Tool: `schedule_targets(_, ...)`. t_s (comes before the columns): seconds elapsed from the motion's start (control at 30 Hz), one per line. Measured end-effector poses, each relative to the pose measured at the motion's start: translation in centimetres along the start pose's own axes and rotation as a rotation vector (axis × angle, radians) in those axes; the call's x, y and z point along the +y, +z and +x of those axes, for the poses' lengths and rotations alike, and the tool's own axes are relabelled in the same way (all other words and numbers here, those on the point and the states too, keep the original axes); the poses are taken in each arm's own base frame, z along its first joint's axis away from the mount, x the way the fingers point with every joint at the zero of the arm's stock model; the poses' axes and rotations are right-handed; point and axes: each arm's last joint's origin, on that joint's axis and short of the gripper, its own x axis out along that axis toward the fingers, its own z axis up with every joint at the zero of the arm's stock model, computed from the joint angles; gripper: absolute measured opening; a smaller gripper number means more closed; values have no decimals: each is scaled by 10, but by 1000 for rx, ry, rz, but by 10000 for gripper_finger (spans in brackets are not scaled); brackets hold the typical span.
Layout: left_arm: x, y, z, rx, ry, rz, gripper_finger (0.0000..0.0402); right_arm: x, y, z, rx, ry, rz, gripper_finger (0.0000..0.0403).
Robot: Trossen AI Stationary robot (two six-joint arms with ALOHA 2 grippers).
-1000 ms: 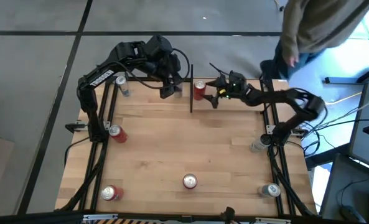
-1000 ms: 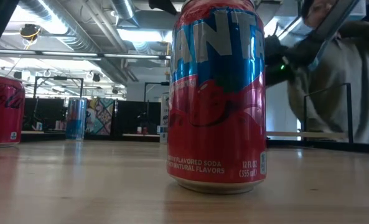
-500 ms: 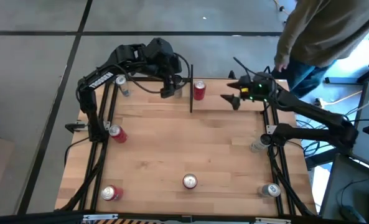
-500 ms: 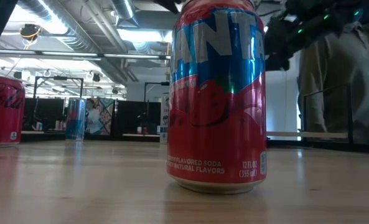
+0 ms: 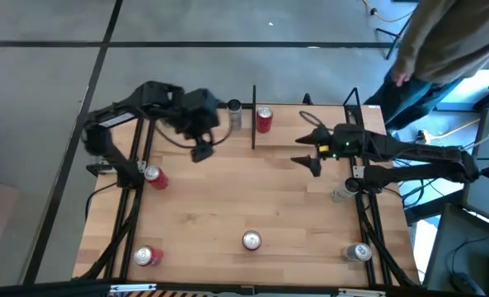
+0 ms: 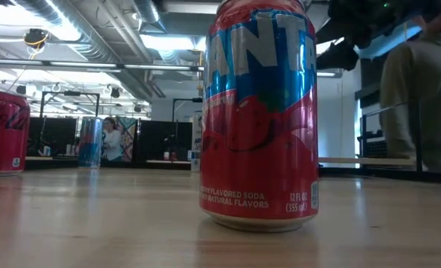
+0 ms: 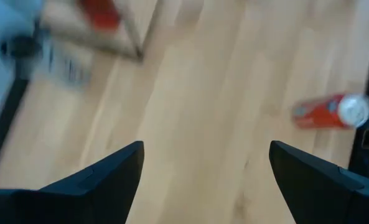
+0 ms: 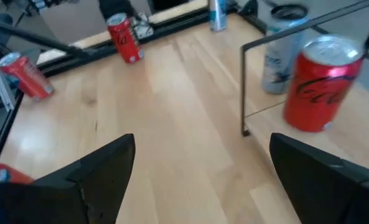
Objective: Place canned beverage on shelf
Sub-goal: Put the red-black soda can on the shelf aligned with other red-black soda can
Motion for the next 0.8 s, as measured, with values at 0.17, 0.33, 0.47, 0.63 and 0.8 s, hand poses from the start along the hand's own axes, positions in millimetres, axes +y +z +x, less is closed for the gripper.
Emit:
schedule_targets(0.17, 17, -60, -12, 24, 76, -186, 334, 15, -3, 1, 15, 63, 1, 360)
schedule_targets(0.33, 30, -112, -2, 77, 135, -366, 334, 25, -6, 0, 19, 78, 31, 360)
schedule_targets(0.47, 37, -136, 21, 166, 172, -450, 334, 31, -8, 0, 8, 54, 46, 360)
schedule_targets(0.63, 42, -154, 53, 312, 193, -455, 334, 36, -9, -1, -1, 43, 68, 360)
schedule_targets(0.8, 45, -167, 73, 405, 225, -397, 334, 40, -10, -2, 1, 52, 106, 360)
